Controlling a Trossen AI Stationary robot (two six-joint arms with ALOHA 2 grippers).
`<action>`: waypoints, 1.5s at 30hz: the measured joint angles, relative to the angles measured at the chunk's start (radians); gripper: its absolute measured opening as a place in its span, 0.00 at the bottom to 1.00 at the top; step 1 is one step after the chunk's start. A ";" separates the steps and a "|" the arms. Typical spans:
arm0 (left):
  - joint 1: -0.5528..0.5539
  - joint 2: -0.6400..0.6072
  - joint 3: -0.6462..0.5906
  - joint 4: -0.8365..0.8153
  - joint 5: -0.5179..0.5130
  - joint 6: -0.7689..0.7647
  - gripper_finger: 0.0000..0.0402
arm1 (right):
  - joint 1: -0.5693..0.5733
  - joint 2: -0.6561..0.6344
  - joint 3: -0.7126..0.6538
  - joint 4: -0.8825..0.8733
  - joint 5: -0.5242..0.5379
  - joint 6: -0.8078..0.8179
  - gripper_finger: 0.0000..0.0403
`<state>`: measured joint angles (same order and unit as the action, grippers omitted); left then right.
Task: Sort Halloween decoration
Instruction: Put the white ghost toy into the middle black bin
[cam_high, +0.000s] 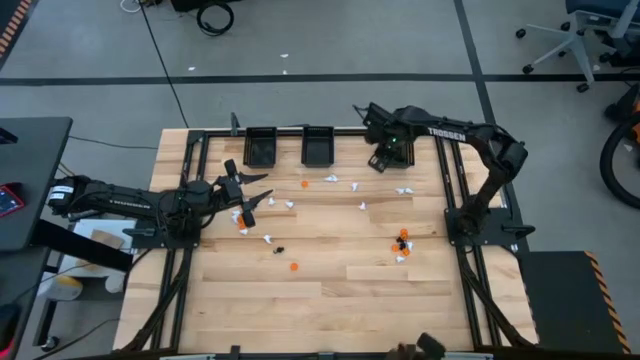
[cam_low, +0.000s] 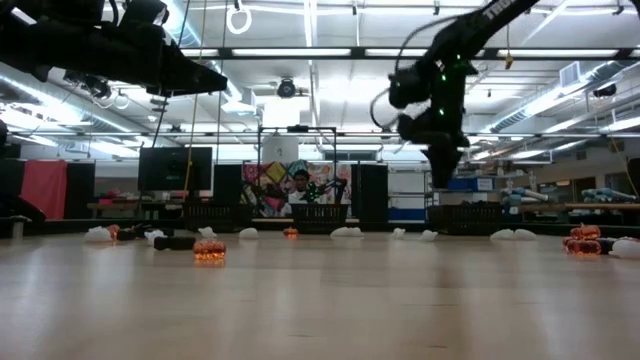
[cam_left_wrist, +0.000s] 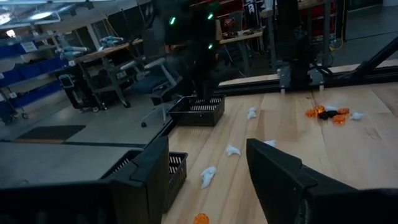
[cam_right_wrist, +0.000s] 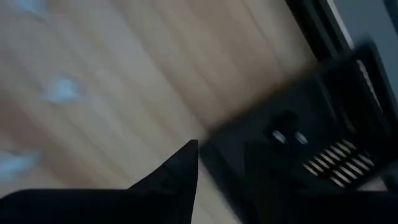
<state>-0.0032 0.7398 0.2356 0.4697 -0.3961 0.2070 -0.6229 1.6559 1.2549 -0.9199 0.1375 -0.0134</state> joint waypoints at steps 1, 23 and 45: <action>0.000 0.000 0.000 -0.007 0.006 -0.012 0.48 | 0.032 -0.011 0.000 0.023 0.000 0.008 0.33; 0.064 0.464 0.000 0.157 0.243 -0.072 0.48 | 0.527 -0.122 -0.557 1.413 -0.026 0.020 0.33; 0.309 1.141 0.079 0.732 0.556 -0.031 0.48 | 0.522 -0.122 -0.564 1.472 -0.035 -0.069 0.33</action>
<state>0.3061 1.8810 0.3148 1.2013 0.1595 0.1757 -0.1005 1.5341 0.6907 0.5523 0.1020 -0.0822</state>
